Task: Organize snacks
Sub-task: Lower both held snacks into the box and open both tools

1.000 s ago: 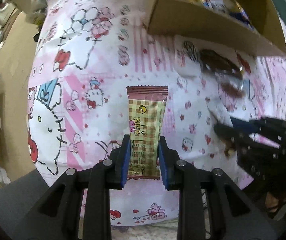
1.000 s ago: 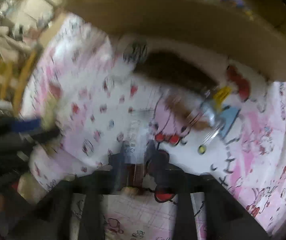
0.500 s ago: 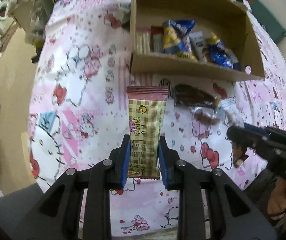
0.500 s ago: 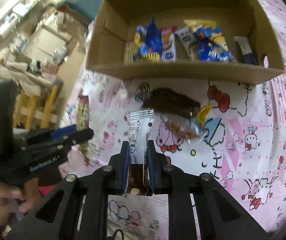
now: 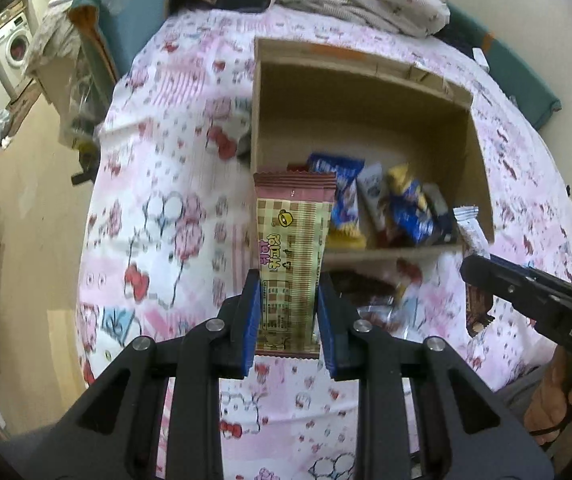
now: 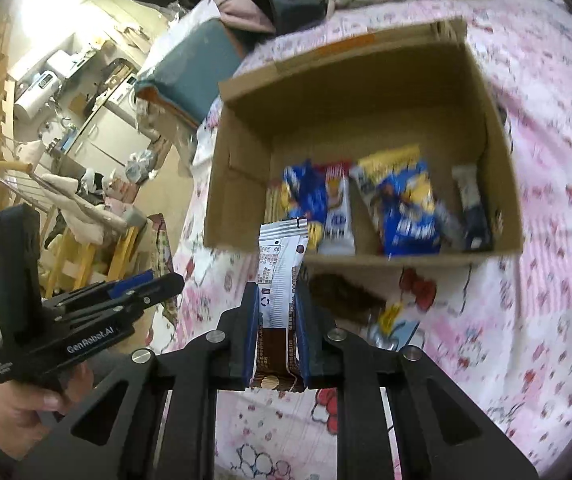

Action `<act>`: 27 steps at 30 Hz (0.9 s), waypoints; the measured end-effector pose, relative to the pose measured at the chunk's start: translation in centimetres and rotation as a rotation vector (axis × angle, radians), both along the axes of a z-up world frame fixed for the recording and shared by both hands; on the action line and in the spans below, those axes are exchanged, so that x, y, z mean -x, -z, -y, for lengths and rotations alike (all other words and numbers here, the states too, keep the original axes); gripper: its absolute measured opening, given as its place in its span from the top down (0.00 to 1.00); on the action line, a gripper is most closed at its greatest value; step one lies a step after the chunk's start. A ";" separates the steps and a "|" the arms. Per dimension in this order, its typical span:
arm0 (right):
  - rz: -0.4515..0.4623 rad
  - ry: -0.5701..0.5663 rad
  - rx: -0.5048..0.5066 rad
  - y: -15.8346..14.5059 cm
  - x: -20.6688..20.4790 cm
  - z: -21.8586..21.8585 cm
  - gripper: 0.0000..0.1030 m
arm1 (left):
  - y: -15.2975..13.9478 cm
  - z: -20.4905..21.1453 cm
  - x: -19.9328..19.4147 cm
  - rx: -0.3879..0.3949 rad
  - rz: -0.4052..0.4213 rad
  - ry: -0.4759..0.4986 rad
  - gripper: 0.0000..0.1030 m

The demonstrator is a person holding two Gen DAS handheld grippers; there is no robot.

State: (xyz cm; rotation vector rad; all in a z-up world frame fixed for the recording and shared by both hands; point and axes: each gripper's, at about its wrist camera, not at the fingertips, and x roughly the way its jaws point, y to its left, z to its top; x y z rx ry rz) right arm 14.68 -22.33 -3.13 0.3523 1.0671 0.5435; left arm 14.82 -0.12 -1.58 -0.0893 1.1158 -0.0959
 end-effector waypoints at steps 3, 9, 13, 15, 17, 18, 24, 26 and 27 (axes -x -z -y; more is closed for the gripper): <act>0.030 0.013 -0.014 -1.0 -0.9 0.2 0.83 | -0.7 0.4 -1.7 -0.008 0.013 0.010 0.78; 0.036 0.021 0.005 -1.5 -3.3 0.5 0.83 | -0.4 1.0 -4.7 -0.048 0.021 0.027 0.78; 0.031 0.025 0.013 -1.0 -5.0 0.7 0.83 | 0.2 1.4 -6.2 -0.048 0.027 0.036 0.78; 0.023 0.036 0.011 -0.2 -5.8 0.9 0.83 | 0.5 1.4 -6.5 -0.029 0.038 0.035 0.78; 0.015 0.053 -0.013 0.8 -6.2 1.2 0.83 | 1.2 1.1 -6.7 0.009 0.060 0.028 0.78; 0.012 0.062 -0.015 1.4 -6.3 1.4 0.83 | 1.4 1.0 -6.8 0.013 0.068 0.024 0.78; -0.034 0.050 0.056 4.3 -6.7 0.8 0.82 | 3.3 0.1 -7.8 0.031 0.070 -0.057 0.78; -0.038 0.051 0.065 4.6 -6.9 0.7 0.82 | 3.5 0.2 -7.8 0.031 0.073 -0.051 0.78; -0.037 0.051 0.074 4.7 -7.0 0.5 0.82 | 3.5 0.4 -7.8 0.022 0.081 -0.048 0.78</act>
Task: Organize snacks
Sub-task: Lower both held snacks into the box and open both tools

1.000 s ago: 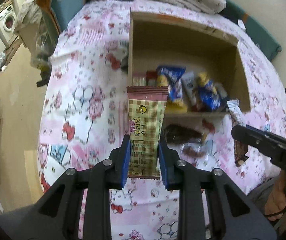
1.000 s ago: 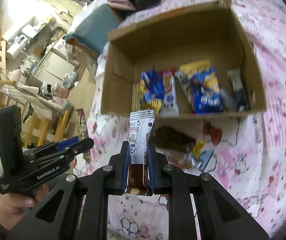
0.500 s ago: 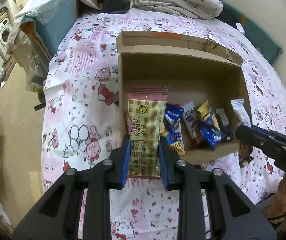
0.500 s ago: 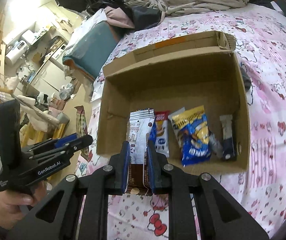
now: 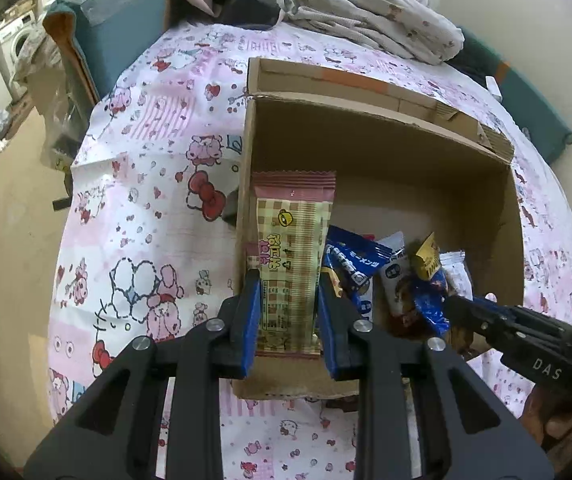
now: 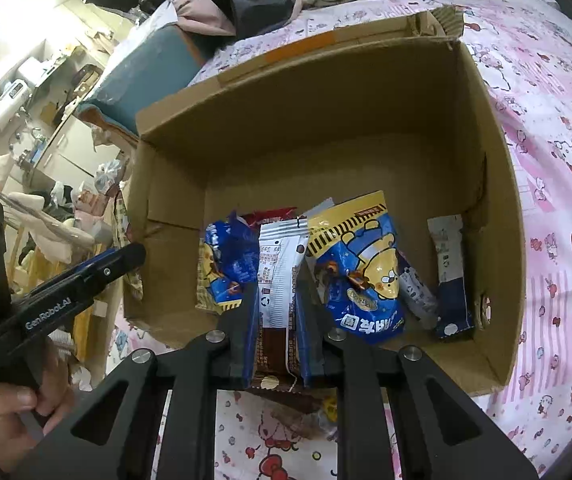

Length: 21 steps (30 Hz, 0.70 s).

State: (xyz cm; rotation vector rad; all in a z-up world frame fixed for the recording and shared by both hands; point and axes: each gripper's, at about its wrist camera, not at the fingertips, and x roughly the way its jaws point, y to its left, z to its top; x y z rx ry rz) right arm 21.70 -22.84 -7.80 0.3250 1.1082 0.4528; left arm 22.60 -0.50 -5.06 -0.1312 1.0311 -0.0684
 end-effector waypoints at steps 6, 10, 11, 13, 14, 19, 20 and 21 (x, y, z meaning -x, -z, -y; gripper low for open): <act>0.004 0.009 -0.011 0.1 -0.5 -0.1 0.82 | -0.3 0.9 0.4 -0.009 0.026 0.044 0.77; -0.002 0.016 -0.021 0.3 -0.8 0.0 0.82 | -0.5 1.3 0.4 -0.013 0.030 0.057 0.77; -0.002 0.017 -0.023 0.3 -0.9 0.1 0.82 | -0.4 1.3 0.3 -0.011 0.025 0.060 0.77; 0.002 0.021 -0.022 0.3 -0.7 0.2 0.81 | -0.2 1.4 0.3 -0.007 0.017 0.065 0.77; 0.006 0.023 -0.021 0.3 -0.7 0.2 0.81 | -0.2 1.4 0.3 -0.009 0.015 0.066 0.77; 0.006 0.020 -0.030 0.2 -0.7 0.3 0.81 | -0.2 1.4 0.4 -0.013 0.033 0.066 0.70; 0.005 0.018 -0.037 0.2 -0.7 0.3 0.79 | -0.3 1.5 0.5 -0.015 0.036 0.068 0.64; 0.002 0.017 -0.042 0.2 -0.8 0.2 0.79 | -0.3 1.5 0.5 -0.016 0.038 0.069 0.58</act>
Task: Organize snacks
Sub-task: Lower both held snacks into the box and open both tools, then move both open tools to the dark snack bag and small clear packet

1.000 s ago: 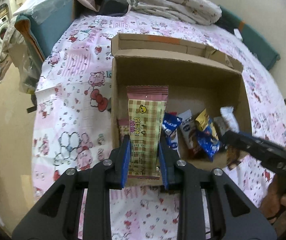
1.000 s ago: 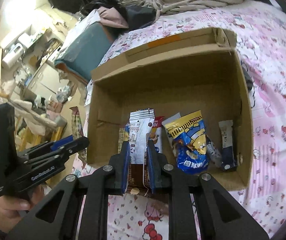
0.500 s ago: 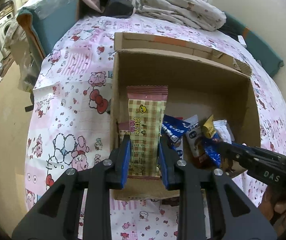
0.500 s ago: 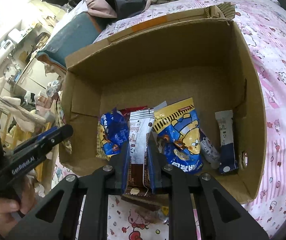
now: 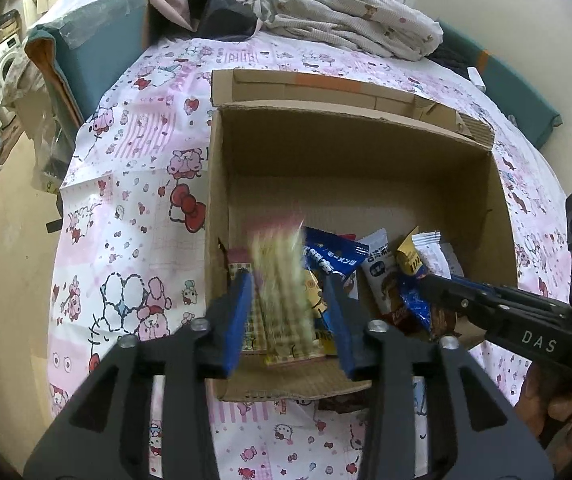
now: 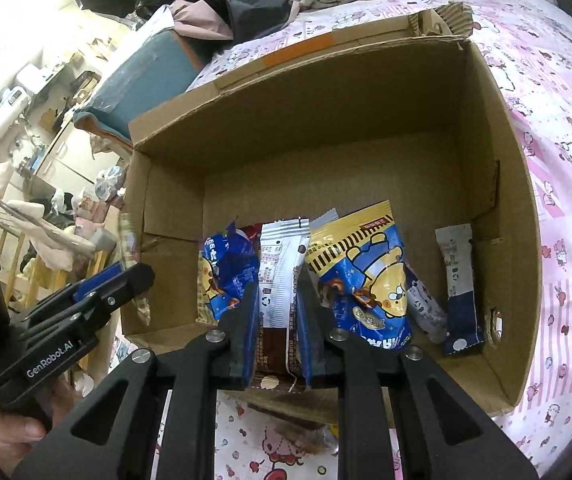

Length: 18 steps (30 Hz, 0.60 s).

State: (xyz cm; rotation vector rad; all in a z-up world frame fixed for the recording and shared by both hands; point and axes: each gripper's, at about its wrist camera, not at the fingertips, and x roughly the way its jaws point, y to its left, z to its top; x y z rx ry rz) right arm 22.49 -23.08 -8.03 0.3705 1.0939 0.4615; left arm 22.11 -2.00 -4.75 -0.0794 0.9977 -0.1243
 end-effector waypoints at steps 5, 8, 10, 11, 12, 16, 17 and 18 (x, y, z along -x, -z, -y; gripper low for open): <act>0.003 -0.008 -0.014 -0.1 -0.1 -0.1 0.79 | -0.2 -0.1 0.1 0.010 0.002 -0.011 0.34; 0.008 -0.013 -0.007 -0.3 -0.1 -0.2 0.78 | -0.2 0.1 0.2 0.012 -0.006 -0.001 0.30; 0.013 -0.011 -0.002 -0.4 0.0 -0.2 0.69 | -0.2 0.2 0.3 0.005 -0.006 0.002 0.29; 0.014 -0.009 -0.007 -0.5 0.0 -0.2 0.61 | -0.2 0.2 0.4 0.005 -0.005 0.000 0.29; 0.014 -0.003 -0.017 -0.5 0.0 0.0 0.54 | -0.3 0.2 0.4 0.008 -0.004 -0.001 0.28; 0.032 0.019 -0.025 -0.9 0.1 0.6 0.42 | -0.4 -0.3 0.6 0.025 -0.010 -0.011 0.28; 0.031 0.027 -0.031 -1.1 0.1 0.7 0.42 | -0.5 -0.4 0.8 0.029 -0.010 -0.014 0.28; 0.030 0.031 -0.035 -1.2 0.1 0.8 0.42 | -0.6 -0.6 1.0 0.035 -0.007 -0.016 0.28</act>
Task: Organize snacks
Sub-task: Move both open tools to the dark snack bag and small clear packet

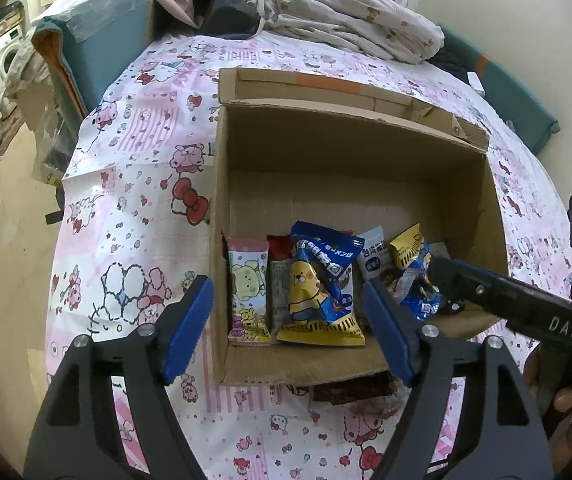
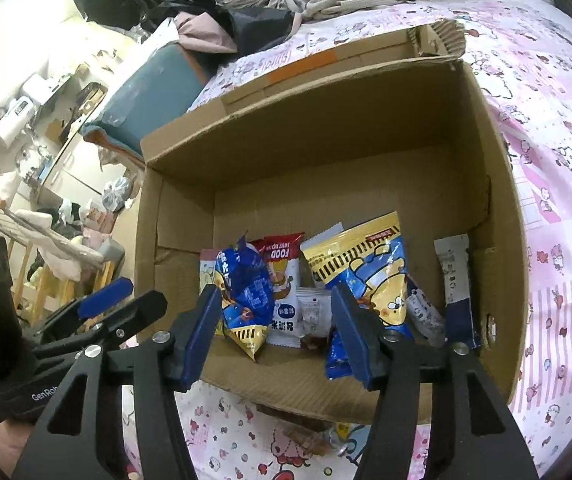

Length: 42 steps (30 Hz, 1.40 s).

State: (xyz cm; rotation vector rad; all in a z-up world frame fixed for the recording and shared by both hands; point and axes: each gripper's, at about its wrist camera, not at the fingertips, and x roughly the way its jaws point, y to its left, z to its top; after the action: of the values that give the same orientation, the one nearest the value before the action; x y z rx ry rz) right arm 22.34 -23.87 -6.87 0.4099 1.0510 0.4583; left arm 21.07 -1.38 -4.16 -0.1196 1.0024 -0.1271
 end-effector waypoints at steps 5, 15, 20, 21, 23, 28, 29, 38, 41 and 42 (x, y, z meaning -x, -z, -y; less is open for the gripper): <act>-0.014 0.025 -0.023 -0.4 0.9 1.0 0.42 | -0.5 -1.5 1.2 -0.005 -0.006 -0.028 0.28; -0.158 -0.012 -0.050 0.6 5.8 1.2 0.39 | -0.7 -5.6 5.1 0.065 -0.087 -0.188 0.07; -0.246 -0.059 0.119 4.0 6.0 -1.2 0.35 | 0.1 -6.5 7.5 0.072 -0.148 -0.221 0.07; -0.270 -0.052 0.142 5.0 5.5 -1.5 0.33 | 0.2 -6.7 7.8 0.079 -0.157 -0.228 0.07; -0.306 -0.055 0.200 6.9 4.4 -2.4 0.28 | 0.5 -7.2 8.3 0.095 -0.170 -0.245 0.07; -0.297 -0.180 0.269 9.1 2.7 -5.5 0.12 | 0.8 -8.6 8.7 0.159 -0.180 -0.301 0.07; -0.282 -0.196 0.275 9.2 2.5 -6.0 0.07 | 0.8 -8.8 8.6 0.171 -0.179 -0.307 0.07; -0.235 -0.502 0.257 9.2 5.0 -11.2 0.07 | 0.3 -9.7 7.5 0.202 -0.163 -0.347 0.07; -0.273 -0.625 0.166 8.9 7.4 -13.2 0.10 | 0.6 -10.2 7.6 0.220 -0.176 -0.375 0.07; -0.280 -0.663 0.144 8.7 8.2 -13.8 0.10 | 0.6 -10.4 7.6 0.224 -0.180 -0.383 0.07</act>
State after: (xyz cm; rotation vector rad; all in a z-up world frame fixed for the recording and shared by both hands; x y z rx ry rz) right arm 14.16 -10.08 -15.62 -0.0196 1.4824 0.9247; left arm 13.46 9.02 -4.80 -0.5321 1.1246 0.1249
